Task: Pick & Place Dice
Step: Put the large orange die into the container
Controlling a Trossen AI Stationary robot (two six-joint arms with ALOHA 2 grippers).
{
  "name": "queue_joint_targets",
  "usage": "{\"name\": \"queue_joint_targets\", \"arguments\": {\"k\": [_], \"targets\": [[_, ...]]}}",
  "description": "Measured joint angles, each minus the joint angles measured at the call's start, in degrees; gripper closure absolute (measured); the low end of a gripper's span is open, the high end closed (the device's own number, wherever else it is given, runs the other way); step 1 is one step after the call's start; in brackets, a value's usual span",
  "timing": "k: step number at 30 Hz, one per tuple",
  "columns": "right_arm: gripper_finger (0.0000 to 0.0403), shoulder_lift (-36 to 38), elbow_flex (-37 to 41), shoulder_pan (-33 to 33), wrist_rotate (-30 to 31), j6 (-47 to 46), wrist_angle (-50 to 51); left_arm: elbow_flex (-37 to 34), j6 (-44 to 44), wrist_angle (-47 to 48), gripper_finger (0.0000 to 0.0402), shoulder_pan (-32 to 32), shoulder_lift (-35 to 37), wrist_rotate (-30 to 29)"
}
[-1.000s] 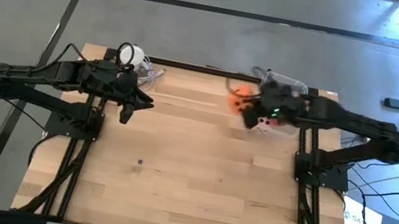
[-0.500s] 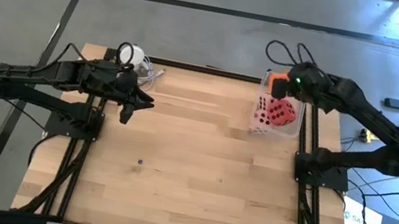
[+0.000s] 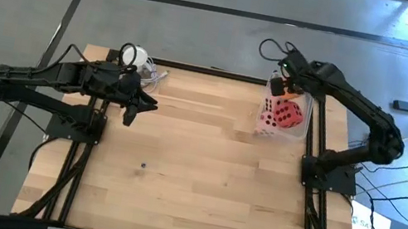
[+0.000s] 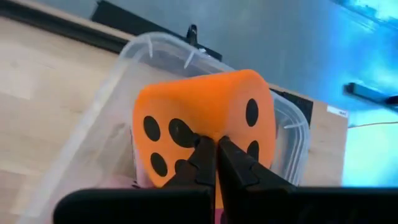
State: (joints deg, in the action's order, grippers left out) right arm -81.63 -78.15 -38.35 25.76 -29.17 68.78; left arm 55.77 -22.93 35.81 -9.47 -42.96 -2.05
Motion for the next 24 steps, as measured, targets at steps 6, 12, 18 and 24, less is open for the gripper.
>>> {"name": "queue_joint_targets", "arguments": {"k": [6,12,18,24], "targets": [[0.0402,-4.4,-0.1,-0.7,0.9,4.1,-0.5,0.0,-4.7,0.0,0.0311,0.0,0.0,-0.3],[0.0402,-5.7,-0.2,-0.7,1.0,7.3,-0.6,0.0,-7.6,-1.4,0.0311,0.0,0.0,-0.3],[0.0402,-5.7,-0.2,-0.7,-0.8,8.6,1.0,0.0,-8.4,-2.2,0.0311,0.0,-0.1,-0.2],[0.0402,-5.6,-0.1,-0.7,0.6,9.1,7.3,0.0,-7.1,-2.2,0.0311,0.0,-0.1,-0.2]]}}
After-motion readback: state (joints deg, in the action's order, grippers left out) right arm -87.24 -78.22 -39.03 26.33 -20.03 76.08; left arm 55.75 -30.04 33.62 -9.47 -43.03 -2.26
